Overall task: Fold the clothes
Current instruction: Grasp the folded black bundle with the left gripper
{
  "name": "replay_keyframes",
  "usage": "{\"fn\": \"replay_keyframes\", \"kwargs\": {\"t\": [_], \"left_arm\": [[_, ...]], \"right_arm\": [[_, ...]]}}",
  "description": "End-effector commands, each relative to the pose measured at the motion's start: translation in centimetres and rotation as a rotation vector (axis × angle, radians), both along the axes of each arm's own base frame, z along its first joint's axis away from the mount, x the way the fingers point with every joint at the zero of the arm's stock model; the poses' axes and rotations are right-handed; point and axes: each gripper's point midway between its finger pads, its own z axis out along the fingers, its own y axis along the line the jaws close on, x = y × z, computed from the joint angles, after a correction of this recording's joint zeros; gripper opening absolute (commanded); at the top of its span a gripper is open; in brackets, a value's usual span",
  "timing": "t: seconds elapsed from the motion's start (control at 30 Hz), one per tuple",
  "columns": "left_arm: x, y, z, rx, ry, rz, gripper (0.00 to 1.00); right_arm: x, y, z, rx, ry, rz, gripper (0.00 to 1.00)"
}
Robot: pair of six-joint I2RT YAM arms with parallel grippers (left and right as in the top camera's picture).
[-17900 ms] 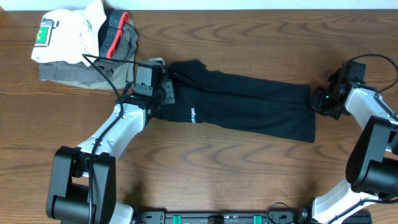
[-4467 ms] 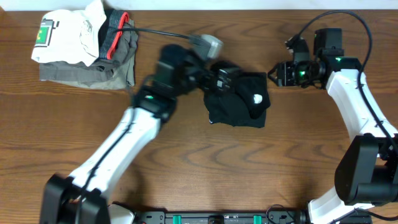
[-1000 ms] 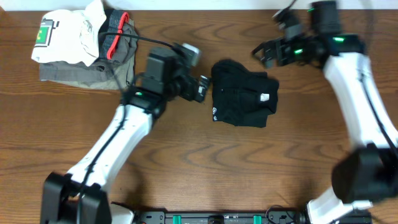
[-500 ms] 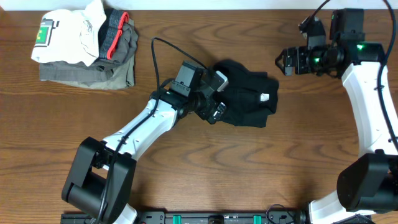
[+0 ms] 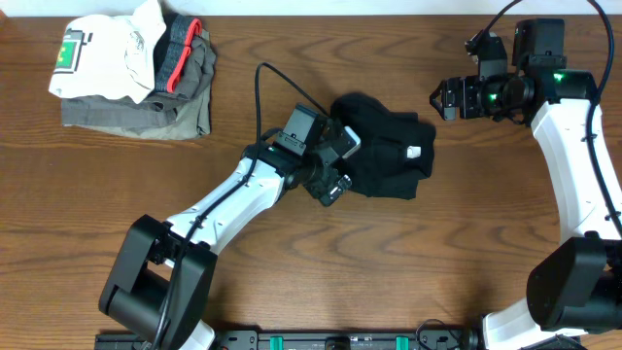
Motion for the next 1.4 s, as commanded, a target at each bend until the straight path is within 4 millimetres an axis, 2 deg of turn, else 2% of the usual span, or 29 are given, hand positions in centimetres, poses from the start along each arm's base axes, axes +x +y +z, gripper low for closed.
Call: {"fn": "replay_keyframes", "kwargs": {"t": [0.0,0.1,0.7,0.8,0.97,1.07,1.23,1.37], "left_arm": [[0.0,0.5,-1.3,0.038,0.020,-0.005,0.95],[-0.2,0.5,-2.2,0.048,0.039,-0.005,0.95],[-0.2,0.4,-2.3,0.048,0.035,-0.023,0.94],[0.8,0.3,-2.0,0.055,-0.015,-0.016,0.93],[2.7,-0.8,-1.1,-0.012,-0.075,0.036,0.91],[2.7,-0.6,-2.1,-0.016,-0.029,0.092,0.80],[1.9,-0.4,-4.0,0.005,0.043,0.127,0.80],[0.9,-0.3,-4.5,0.028,0.077,0.117,0.80]], "right_arm": [[0.1,-0.3,-0.6,0.003,0.014,-0.021,0.92],[0.1,-0.3,-0.5,0.003,0.011,-0.020,0.92],[0.2,-0.4,-0.6,0.001,0.012,-0.021,0.92],[0.1,-0.7,-0.7,-0.016,0.017,-0.031,0.92],[0.2,-1.0,-0.8,-0.033,0.016,-0.041,0.92],[0.1,-1.0,-0.8,-0.033,0.017,-0.041,0.92],[0.0,-1.3,-1.0,-0.046,0.025,-0.048,0.92],[0.1,-1.6,-1.0,-0.058,0.024,-0.057,0.94]]}}
